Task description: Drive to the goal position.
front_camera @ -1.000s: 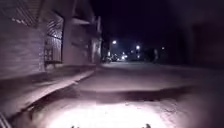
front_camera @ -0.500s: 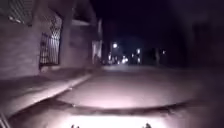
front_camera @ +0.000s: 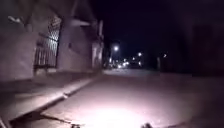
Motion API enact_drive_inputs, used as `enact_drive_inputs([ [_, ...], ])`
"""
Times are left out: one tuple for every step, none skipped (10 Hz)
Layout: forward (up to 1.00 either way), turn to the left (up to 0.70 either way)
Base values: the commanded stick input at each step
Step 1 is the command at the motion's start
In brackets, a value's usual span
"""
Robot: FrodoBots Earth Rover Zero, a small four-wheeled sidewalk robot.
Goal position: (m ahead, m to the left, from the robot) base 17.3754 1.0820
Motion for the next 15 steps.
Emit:
enact_drive_inputs([
  [0.70, 0.00],
  [0.70, 0.00],
  [0.70, 0.00],
  [0.70, 0.00],
  [0.70, 0.00],
  [0.70, 0.00],
  [0.70, 0.00],
  [0.70, 0.00],
  [0.70, 0.00],
  [0.70, 0.00],
  [0.70, 0.00],
  [0.70, 0.00],
  [0.70, 0.00],
  [0.70, 0.00],
  [0.70, 0.00],
])
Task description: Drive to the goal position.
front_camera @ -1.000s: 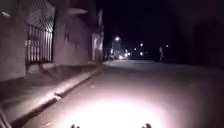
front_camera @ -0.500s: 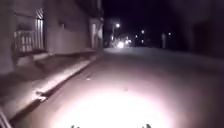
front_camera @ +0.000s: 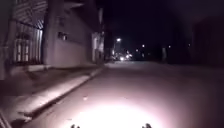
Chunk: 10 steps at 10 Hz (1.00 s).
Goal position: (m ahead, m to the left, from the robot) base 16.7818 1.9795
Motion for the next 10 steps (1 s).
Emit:
enact_drive_inputs([
  [0.70, -0.08],
  [0.70, -0.35],
  [0.70, -0.35],
  [0.70, -0.12],
  [0.70, 0.00],
  [0.70, 0.00],
  [0.70, 0.00],
  [0.70, 0.00],
  [0.70, 0.00],
  [0.70, 0.00],
])
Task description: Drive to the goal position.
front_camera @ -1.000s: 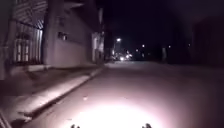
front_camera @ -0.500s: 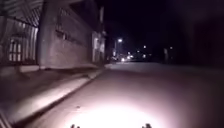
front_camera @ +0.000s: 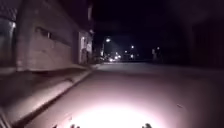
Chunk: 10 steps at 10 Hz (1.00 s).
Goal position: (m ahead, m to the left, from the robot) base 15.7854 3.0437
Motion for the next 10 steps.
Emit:
enact_drive_inputs([
  [0.70, 0.00],
  [0.70, 0.00],
  [0.70, 0.00],
  [0.70, 0.00],
  [0.70, 0.00],
  [0.70, 0.00],
  [0.70, 0.00],
  [0.70, 0.00],
  [0.70, 0.00],
  [0.70, 0.00],
])
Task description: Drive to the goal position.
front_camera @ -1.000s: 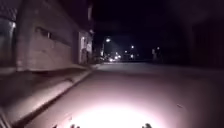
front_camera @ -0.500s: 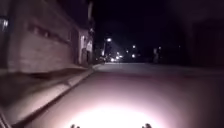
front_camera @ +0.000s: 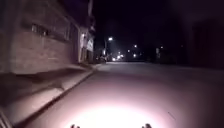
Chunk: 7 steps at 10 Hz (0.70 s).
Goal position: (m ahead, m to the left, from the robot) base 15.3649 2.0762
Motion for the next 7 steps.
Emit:
enact_drive_inputs([
  [0.70, 0.00],
  [0.70, 0.00],
  [0.70, 0.00],
  [0.70, 0.00],
  [0.70, -0.01],
  [0.70, -0.15],
  [0.70, -0.30],
])
